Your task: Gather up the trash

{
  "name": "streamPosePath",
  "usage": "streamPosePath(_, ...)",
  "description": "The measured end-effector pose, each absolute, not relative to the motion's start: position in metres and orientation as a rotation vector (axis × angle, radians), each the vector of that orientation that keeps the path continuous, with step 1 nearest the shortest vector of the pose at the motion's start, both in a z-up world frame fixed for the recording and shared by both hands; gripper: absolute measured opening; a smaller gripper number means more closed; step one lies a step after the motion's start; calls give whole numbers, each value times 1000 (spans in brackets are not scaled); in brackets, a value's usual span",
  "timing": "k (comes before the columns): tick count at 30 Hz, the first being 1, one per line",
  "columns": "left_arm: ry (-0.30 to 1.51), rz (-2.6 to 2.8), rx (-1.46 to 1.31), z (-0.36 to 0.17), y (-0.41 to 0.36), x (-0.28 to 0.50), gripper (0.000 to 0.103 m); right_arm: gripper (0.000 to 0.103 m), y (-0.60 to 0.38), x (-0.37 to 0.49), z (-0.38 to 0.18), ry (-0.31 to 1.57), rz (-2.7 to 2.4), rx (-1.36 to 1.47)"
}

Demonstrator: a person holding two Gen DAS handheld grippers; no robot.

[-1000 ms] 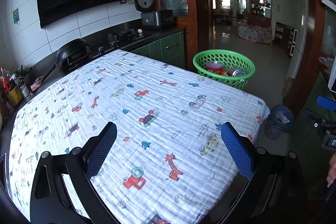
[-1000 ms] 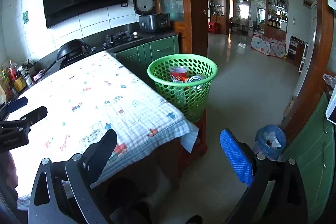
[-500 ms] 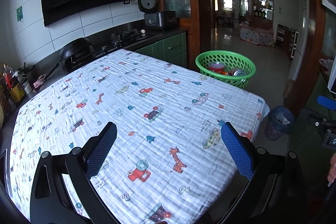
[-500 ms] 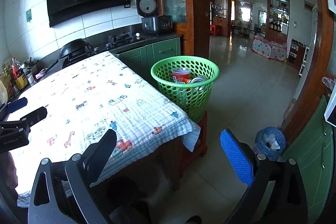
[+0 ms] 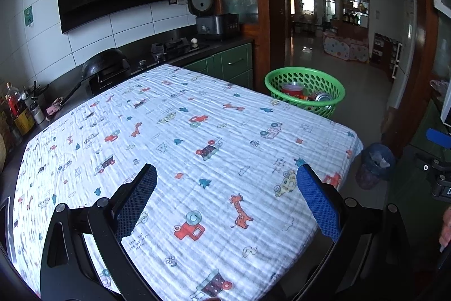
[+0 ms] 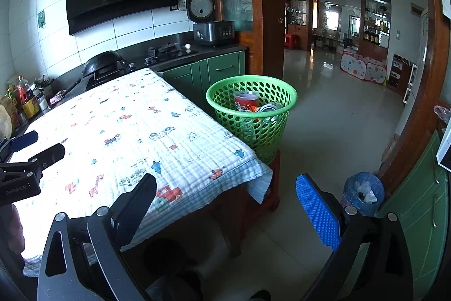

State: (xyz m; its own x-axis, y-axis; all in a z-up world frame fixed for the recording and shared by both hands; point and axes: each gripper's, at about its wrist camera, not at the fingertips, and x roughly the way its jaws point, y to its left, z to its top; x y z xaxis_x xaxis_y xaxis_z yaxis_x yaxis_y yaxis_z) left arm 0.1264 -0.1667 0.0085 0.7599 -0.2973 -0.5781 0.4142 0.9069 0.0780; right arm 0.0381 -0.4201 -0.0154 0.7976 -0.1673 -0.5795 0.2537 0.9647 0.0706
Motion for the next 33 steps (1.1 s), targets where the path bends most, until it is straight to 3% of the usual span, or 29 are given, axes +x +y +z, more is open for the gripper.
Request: streamPosePath(33,605,-388,213,7,-172,126,98,96,-421,39,-20,614,-213,155)
